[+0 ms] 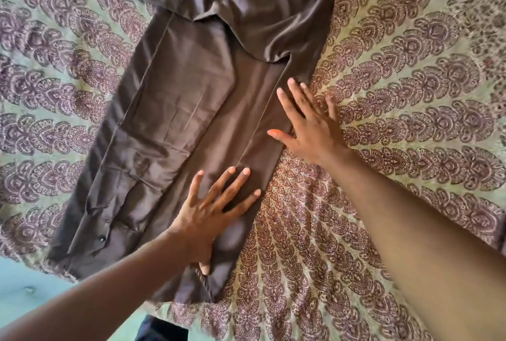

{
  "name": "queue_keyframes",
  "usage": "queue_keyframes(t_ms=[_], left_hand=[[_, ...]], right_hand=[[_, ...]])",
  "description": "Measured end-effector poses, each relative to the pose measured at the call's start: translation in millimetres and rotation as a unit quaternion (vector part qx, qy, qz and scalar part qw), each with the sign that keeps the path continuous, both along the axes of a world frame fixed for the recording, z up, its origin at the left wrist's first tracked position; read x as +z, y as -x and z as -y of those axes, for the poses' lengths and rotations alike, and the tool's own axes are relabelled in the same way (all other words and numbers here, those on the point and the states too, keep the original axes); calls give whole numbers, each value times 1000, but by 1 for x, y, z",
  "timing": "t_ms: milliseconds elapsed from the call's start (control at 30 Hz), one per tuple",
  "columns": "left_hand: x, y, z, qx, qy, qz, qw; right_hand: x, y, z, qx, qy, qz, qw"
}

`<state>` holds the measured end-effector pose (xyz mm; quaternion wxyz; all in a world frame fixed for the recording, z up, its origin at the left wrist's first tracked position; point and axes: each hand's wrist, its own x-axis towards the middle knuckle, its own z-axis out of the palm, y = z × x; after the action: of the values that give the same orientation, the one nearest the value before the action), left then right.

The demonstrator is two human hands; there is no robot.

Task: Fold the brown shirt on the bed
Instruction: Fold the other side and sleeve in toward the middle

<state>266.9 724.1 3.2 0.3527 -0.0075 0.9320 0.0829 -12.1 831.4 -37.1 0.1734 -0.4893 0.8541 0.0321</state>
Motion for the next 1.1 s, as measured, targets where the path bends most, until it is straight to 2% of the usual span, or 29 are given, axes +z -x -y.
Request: queue_keyframes(t_ms=[133,200,300,400,467,600,667,800,867,1000,1100], left_hand=[[0,-7,13,-20,-26,-47,998],[4,-3,12,25,-75,-124,989],[4,35,8,112,-102,-323,934],[-6,105,13,127,-71,-388,910],[-17,148,23,104,-41,-393,913],[-41,188,44,72,1,-288,955],[-50,186,46,81,-5,-283,956],[-57,186,47,87,-8,-313,946],[-58,188,49,88,-11,-322,942],[-65,189,51,92,-20,-335,937],[-64,190,53,100,-29,-352,930]], right_hand=[[13,54,30,-25,-42,22,999],[21,62,36,-13,-49,24,998],[31,65,34,-11,-25,33,999],[40,74,37,-37,17,90,995],[47,83,41,-68,49,130,988],[56,98,50,-66,73,101,990],[60,111,55,-52,68,77,993],[63,148,66,-99,60,76,990],[67,163,79,-102,77,47,991],[82,186,121,-7,171,-65,983],[93,201,159,48,118,-53,990]])
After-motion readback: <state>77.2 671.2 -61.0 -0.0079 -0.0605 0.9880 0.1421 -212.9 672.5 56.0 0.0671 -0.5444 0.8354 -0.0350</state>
